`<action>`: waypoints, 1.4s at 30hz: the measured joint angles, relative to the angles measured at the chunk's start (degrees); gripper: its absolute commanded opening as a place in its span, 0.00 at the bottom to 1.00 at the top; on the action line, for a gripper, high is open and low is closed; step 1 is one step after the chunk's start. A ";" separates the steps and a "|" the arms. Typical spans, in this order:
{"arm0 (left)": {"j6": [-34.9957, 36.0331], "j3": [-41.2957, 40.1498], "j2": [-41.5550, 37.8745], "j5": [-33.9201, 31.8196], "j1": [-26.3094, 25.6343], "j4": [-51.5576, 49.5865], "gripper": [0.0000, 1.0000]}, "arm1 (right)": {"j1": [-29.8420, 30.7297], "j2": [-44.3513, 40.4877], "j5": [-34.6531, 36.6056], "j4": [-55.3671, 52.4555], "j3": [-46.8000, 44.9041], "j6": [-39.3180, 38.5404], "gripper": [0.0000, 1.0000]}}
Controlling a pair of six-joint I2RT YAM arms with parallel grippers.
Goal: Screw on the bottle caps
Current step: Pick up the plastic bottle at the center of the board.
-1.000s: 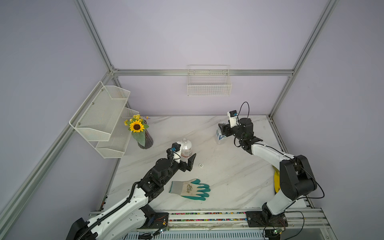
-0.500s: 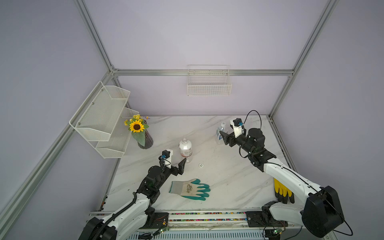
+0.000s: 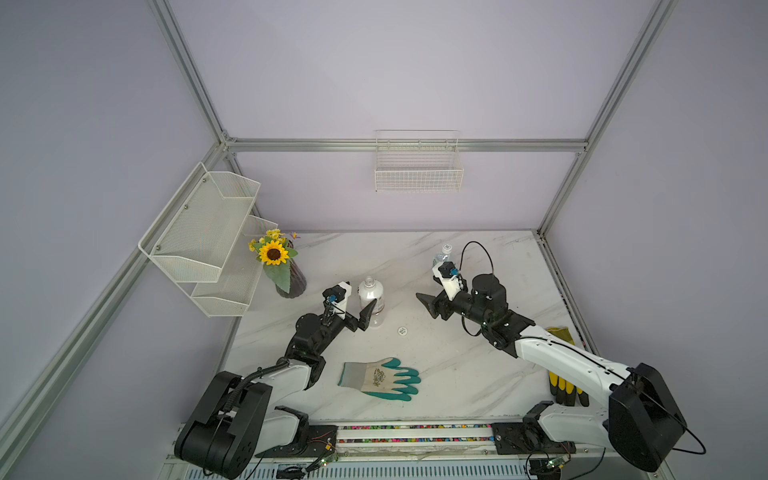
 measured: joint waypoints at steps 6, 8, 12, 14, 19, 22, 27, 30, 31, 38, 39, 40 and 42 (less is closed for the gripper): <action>1.42 3.58 4.74 5.14 0.26 0.96 1.00 | 0.37 1.03 -0.46 -0.13 0.00 0.02 0.79; 1.53 4.39 6.21 6.25 0.33 1.11 1.00 | 0.48 1.42 -0.63 -0.11 0.02 0.02 0.79; 1.46 5.44 10.25 7.67 0.68 3.02 1.00 | 1.25 2.84 -0.94 -0.15 0.04 -0.02 0.79; 1.33 5.46 11.67 8.26 0.94 3.72 1.00 | 1.70 3.56 -1.03 -0.17 0.04 -0.07 0.79; 0.44 6.01 14.99 9.66 1.29 7.45 0.97 | 2.91 5.29 -0.96 -0.22 0.07 -0.11 0.77; 0.07 6.01 16.28 10.16 1.33 9.86 0.89 | 3.91 6.54 -0.90 -0.50 0.22 -0.28 0.77; -0.22 5.99 16.41 10.73 1.64 11.56 0.79 | 5.99 8.92 -0.26 -1.11 0.50 -0.52 0.76; -0.22 5.97 16.41 10.73 1.75 11.89 0.78 | 7.17 10.58 0.57 -2.05 0.66 -0.61 0.76; -0.22 5.95 16.41 10.69 1.75 12.00 0.78 | 7.54 11.19 0.85 -2.19 0.72 -0.61 0.76; -0.22 5.31 16.33 10.19 2.29 12.35 0.77 | 10.19 18.64 2.34 -2.62 1.33 -0.35 0.70; -0.22 5.31 16.28 10.14 2.32 12.37 0.77 | 10.49 20.20 2.54 -2.58 1.36 -0.22 0.70; -0.22 5.31 16.15 9.99 2.36 12.35 0.77 | 10.69 21.49 2.75 -2.43 1.36 0.00 0.69; -0.22 5.31 15.93 9.81 2.40 12.39 0.77 | 10.86 23.50 3.17 -2.14 1.36 0.33 0.67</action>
